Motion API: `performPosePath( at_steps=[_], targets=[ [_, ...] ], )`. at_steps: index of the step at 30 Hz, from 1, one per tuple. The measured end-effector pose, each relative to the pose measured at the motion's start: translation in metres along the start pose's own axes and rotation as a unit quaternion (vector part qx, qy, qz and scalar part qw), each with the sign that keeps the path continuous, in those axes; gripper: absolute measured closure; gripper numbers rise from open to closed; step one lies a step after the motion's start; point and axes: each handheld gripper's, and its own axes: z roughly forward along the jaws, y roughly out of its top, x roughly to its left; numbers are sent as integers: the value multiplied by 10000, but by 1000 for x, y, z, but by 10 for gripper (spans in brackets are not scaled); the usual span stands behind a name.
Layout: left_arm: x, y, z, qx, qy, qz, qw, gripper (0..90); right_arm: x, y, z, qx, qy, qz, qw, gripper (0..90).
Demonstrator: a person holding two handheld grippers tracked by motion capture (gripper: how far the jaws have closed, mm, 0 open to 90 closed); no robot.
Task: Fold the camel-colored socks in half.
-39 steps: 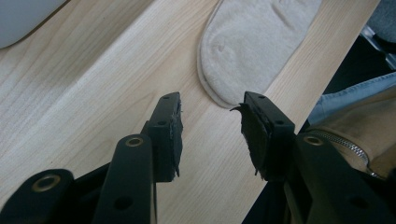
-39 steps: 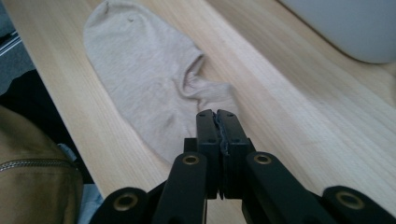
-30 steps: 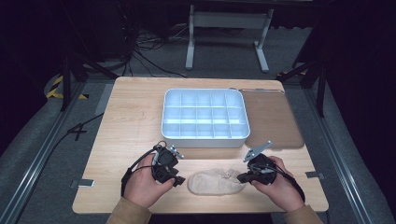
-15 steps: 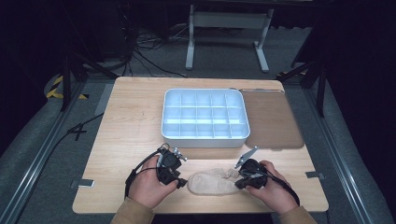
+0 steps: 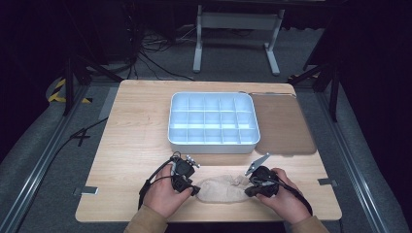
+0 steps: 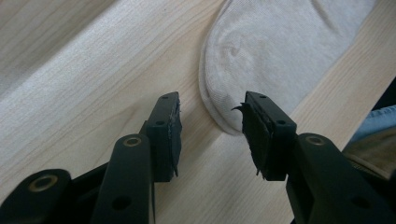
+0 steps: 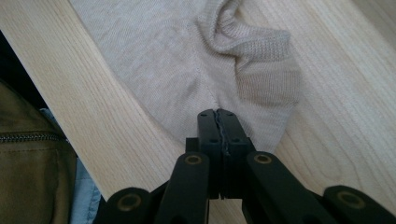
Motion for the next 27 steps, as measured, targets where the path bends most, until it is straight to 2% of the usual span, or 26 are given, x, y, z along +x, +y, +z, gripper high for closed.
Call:
performPosePath(
  at_steps=[3, 7, 9, 12, 16, 20, 22, 27],
  targets=[
    [-2, 1, 6, 78, -135, 10, 9999, 567, 0, -1, 0, -31, -1, 20, 10000, 899],
    [-6, 3, 11, 132, -171, 69, 9997, 569, 1, -2, 0, -37, -33, 8, 10000, 899],
    [-8, 4, 12, 131, -155, 86, 9998, 575, 1, -2, 0, -41, -40, 9, 10000, 899],
    [-13, 5, 14, 136, -164, 218, 9995, 593, 2, -2, 0, -33, -75, -4, 10000, 899],
    [-18, 6, 15, 183, -24, 296, 9994, 606, 3, -1, 0, -13, -111, -36, 9999, 899],
    [-15, 4, 13, 233, -72, 203, 9995, 724, 4, -1, 0, -15, -112, -42, 9999, 899],
    [-15, 4, 12, 250, -89, 179, 9995, 833, 4, -1, 0, -15, -129, -47, 9999, 898],
    [-16, 4, 9, 217, -74, 168, 9996, 854, 4, -2, -1, -53, -109, -80, 9999, 897]
  ],
)
